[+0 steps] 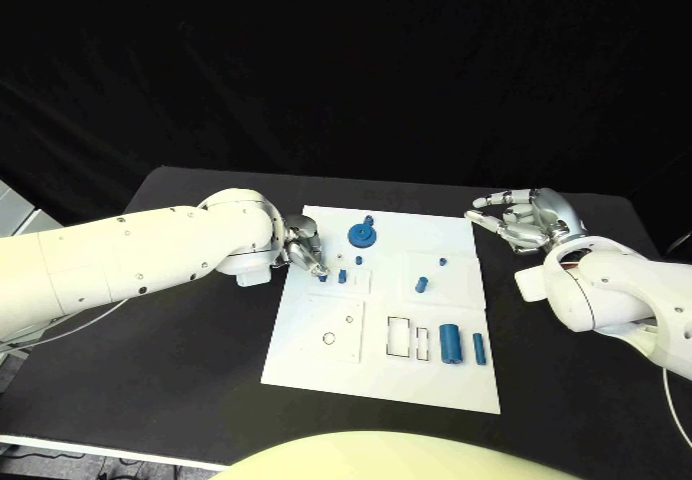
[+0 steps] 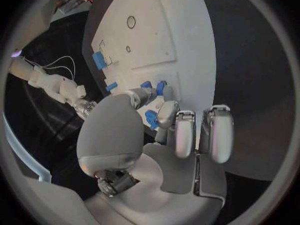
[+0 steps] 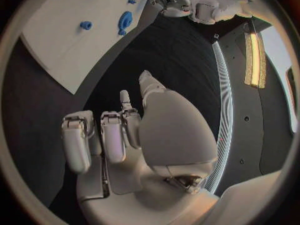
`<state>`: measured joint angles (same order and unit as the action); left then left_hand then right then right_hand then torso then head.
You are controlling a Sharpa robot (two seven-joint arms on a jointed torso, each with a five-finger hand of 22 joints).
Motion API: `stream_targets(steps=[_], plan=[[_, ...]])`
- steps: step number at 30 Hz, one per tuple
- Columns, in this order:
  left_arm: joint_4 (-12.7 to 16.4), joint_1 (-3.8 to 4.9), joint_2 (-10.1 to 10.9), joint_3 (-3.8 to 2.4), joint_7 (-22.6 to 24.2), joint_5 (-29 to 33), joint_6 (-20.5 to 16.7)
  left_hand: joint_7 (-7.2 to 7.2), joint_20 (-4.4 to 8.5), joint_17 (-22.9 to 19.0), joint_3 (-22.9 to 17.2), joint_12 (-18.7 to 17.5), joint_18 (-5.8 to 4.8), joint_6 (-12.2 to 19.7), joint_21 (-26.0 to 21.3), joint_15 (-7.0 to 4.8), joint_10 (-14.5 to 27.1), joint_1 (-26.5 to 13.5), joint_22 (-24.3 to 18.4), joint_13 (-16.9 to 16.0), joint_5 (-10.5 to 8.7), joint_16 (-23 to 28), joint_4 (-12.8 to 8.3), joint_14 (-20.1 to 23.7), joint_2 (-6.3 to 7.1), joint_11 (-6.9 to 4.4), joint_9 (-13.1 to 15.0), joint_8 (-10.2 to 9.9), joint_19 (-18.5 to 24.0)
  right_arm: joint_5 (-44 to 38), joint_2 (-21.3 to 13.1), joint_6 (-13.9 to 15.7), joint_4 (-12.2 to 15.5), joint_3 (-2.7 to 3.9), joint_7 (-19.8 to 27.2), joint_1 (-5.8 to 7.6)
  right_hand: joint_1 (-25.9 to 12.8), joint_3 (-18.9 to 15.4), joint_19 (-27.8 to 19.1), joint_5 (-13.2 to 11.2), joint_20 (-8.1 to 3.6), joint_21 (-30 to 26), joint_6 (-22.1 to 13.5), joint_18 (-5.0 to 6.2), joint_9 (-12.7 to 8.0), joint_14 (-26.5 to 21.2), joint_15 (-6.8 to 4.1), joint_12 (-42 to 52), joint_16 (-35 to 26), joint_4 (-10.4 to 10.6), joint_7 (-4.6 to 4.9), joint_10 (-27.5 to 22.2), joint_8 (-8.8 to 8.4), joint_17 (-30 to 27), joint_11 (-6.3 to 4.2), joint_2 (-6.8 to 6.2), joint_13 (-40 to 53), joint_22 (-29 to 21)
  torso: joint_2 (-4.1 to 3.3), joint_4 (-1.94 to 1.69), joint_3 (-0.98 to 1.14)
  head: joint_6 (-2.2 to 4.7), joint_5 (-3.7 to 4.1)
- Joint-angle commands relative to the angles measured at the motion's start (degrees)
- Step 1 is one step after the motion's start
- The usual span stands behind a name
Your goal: Assemble the parts on the task board
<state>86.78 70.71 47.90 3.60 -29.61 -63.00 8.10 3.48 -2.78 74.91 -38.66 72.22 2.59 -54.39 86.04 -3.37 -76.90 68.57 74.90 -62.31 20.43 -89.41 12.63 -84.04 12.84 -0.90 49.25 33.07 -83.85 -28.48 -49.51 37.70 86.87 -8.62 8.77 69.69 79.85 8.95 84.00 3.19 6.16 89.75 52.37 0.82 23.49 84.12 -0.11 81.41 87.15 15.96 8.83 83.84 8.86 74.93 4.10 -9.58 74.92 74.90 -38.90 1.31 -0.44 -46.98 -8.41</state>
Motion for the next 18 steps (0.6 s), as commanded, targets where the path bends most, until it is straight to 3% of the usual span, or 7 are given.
stream_targets(steps=[1, 18], plan=[[0.0, -0.1, -0.23, 0.06, 0.18, -0.03, 1.76, -0.04, 0.09, 14.46, -11.23, 0.19, -0.76, -0.28, 0.23, -0.5, -0.39, -0.17, 8.4, -0.08, 0.32, -0.25, -11.65, -5.77, -0.62, 0.05, -0.03, 0.36, -0.77, -0.55, 0.01, -0.87, 0.05, 0.01, 0.77, -0.05, -0.33, -0.33, 6.0, 0.23, -0.16, 0.25, -0.44, -0.82, 0.06, 4.14, 0.04, -0.39, -0.34, 0.08, 0.09, -0.39, 0.28, 8.14, 0.04, 0.16, 8.6, 15.1, -0.02, 0.02, -0.02, 0.05, 0.03], [-0.75, -0.16, -0.78, 0.1, 0.01, -1.48, 1.88, -0.08, 0.11, 14.42, -11.28, 0.18, -0.77, -0.33, 0.25, -0.51, -0.41, -0.22, 8.44, -0.1, 0.35, -0.23, -11.73, -5.76, -0.56, 0.02, -0.04, 0.34, -0.8, -0.55, -0.05, -0.86, 0.07, 0.01, 0.77, -0.05, -0.33, -0.33, 6.0, 0.23, -0.16, 0.25, -0.44, -0.82, 0.06, 4.14, 0.04, -0.39, -0.34, 0.08, 0.09, -0.39, 0.28, 8.14, 0.04, 0.16, 8.6, 15.1, -0.02, 0.01, -0.02, -0.02, 0.1]])
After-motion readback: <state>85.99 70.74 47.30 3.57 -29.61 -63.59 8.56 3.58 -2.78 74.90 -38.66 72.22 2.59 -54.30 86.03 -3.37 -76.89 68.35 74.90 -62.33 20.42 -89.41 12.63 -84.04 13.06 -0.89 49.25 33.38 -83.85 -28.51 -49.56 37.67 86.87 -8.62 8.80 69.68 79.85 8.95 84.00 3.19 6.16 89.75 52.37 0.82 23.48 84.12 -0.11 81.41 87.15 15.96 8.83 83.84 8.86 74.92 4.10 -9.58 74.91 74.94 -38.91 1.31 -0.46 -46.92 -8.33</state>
